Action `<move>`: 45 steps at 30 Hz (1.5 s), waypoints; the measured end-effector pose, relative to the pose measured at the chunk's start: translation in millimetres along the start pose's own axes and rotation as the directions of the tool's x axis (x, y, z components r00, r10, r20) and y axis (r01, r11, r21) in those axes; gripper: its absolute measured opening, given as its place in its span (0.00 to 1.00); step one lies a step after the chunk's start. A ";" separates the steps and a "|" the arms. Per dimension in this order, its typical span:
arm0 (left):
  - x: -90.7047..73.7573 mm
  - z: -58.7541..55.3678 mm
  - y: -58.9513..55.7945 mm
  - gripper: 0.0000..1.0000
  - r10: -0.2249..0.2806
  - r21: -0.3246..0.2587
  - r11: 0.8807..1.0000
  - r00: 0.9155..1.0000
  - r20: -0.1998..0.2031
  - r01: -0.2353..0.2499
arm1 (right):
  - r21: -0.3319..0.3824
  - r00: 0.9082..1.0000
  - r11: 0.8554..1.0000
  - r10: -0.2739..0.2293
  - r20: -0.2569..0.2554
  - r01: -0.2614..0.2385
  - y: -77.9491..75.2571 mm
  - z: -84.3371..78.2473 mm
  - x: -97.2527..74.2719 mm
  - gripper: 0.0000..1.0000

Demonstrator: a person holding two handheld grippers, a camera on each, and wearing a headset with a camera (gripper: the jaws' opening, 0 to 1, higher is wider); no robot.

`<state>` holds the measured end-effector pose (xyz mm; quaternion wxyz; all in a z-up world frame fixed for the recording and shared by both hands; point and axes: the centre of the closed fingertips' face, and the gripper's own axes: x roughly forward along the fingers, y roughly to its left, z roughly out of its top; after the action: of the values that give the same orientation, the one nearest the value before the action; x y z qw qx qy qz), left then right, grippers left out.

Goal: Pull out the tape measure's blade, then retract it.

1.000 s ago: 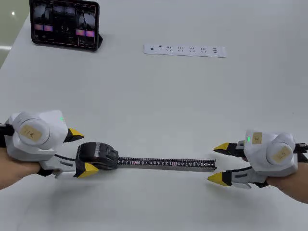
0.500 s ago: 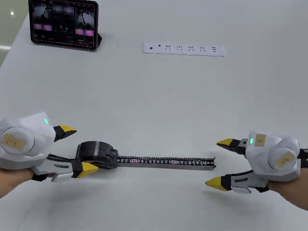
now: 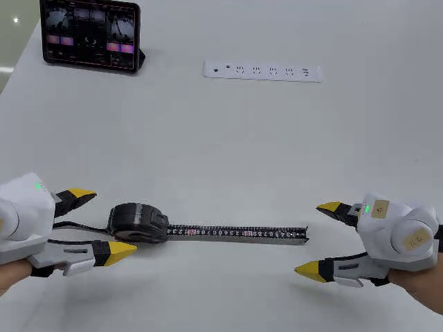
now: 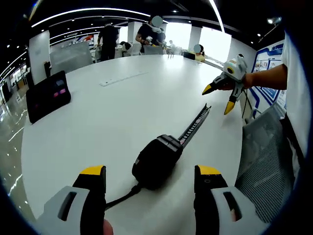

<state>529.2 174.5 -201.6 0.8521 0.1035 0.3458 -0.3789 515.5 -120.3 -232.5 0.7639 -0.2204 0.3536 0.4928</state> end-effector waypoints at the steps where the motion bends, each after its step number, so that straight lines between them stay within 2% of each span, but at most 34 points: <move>1: -1.2 -1.2 -0.5 0.71 0.003 -0.009 1.000 1.000 0.002 -0.003 | 0.006 1.000 1.000 -0.001 0.005 0.001 1.1 0.7 -1.2 0.70; 17: -14.5 -6.3 -5.0 0.80 0.048 -0.040 0.998 0.998 0.046 -0.046 | 0.036 0.999 0.999 -0.039 0.032 0.038 5.1 0.7 -11.9 0.78; 26: -20.3 -11.3 -10.1 0.83 0.057 -0.052 0.997 0.997 0.050 -0.055 | 0.056 0.998 0.997 -0.049 0.047 0.047 9.1 0.0 -16.2 0.79; 29: -22.0 -14.4 -11.0 0.84 0.062 -0.076 0.995 0.996 0.059 -0.058 | 0.072 0.996 0.996 -0.061 0.060 0.057 9.7 -0.4 -18.1 0.80; 36: -23.7 -24.5 -16.1 0.83 0.064 -0.092 0.994 0.997 0.045 -0.060 | 0.097 0.994 0.993 -0.078 0.076 0.070 14.9 -2.9 -20.1 0.79; 45: -29.1 -30.3 -19.3 0.84 0.072 -0.127 0.990 0.996 0.053 -0.065 | 0.126 0.991 0.989 -0.093 0.101 0.080 19.5 -2.0 -22.0 0.80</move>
<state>486.1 191.2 -203.0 0.8790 0.0507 0.3406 -0.3300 491.3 -126.6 -216.9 0.8143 -0.1621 0.3319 0.4478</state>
